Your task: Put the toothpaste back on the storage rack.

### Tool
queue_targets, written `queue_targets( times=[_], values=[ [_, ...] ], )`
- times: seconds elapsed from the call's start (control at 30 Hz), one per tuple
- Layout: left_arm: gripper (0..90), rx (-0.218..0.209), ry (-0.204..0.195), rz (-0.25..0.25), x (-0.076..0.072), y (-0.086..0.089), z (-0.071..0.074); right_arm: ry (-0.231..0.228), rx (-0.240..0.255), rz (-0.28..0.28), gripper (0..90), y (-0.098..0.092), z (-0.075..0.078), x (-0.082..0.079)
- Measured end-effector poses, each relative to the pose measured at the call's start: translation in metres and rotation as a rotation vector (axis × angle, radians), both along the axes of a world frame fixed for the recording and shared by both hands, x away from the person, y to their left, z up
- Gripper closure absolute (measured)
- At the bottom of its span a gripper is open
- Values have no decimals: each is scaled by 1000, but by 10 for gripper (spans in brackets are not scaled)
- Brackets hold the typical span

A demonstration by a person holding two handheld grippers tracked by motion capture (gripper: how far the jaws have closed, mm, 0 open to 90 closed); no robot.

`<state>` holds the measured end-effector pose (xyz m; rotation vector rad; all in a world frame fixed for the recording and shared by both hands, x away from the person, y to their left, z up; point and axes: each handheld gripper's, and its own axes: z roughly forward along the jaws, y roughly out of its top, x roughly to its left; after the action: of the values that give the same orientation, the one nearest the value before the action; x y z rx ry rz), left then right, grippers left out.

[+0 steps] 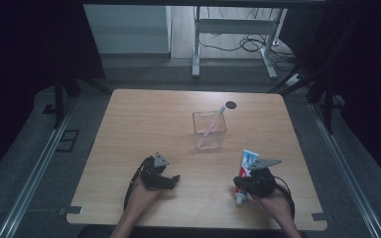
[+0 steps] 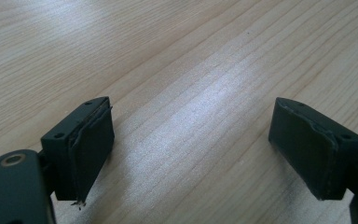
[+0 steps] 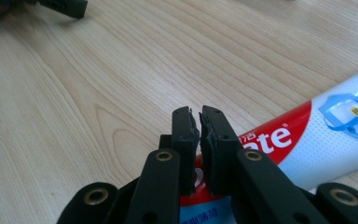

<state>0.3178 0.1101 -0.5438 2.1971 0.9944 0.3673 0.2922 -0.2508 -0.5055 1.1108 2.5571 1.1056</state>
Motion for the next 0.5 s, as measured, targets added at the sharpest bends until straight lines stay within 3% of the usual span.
queue_targets(
  times=[0.27, 0.5],
  values=[
    [144, -3, 0, 11, -1, -1, 0, 3, -3, -2, 802, 0, -1, 1],
    [144, -3, -1, 12, -1, -1, 0, 35, -13, -13, 797, -5, -1, 0]
  ],
)
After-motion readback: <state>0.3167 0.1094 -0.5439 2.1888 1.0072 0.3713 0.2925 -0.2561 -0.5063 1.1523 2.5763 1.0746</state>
